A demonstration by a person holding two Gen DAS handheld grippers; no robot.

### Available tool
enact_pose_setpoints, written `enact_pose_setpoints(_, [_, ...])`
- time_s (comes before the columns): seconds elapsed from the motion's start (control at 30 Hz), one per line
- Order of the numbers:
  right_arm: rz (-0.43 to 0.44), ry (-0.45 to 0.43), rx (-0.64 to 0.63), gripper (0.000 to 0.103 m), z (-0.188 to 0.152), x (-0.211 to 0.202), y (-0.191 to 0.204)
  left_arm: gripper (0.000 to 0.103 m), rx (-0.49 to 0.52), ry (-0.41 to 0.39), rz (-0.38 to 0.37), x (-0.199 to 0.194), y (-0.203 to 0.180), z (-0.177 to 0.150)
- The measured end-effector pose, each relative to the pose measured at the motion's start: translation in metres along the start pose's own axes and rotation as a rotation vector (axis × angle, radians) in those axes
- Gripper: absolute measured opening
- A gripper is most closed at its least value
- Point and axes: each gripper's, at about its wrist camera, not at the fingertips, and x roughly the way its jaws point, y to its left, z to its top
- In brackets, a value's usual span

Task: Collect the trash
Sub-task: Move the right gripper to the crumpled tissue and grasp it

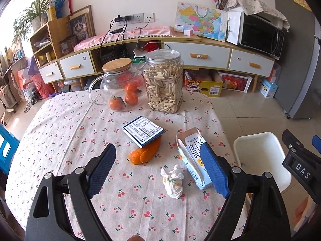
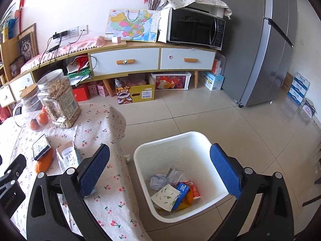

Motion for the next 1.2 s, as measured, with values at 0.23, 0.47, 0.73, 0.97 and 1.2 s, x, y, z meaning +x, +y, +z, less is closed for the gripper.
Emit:
enact_pose_setpoints(0.23, [0.066,0.010,-0.056,0.096,-0.011,-0.006,0.044,0.084,-0.041,0.008,0.034,0.005,0.041,-0.003])
enact_pose_setpoints(0.47, [0.147,0.063,-0.150,0.096,-0.025,-0.003,0.094,0.084,-0.112,0.032,0.071,0.010,0.090,-0.010])
enact_pose_setpoints(0.73, [0.251,0.168,-0.272,0.096,-0.051,0.008,0.154,0.084,-0.148,0.050,0.108,0.012,0.134,-0.016])
enact_pose_setpoints(0.97, [0.280,0.272,-0.326,0.096,-0.070,0.027,0.183,0.084,-0.182,0.070,0.120,0.014,0.159,-0.018])
enact_pose_setpoints(1.2, [0.210,0.165,-0.462,0.091,-0.076,0.014,0.201,0.084,-0.187,0.074,0.118,0.015,0.161,-0.018])
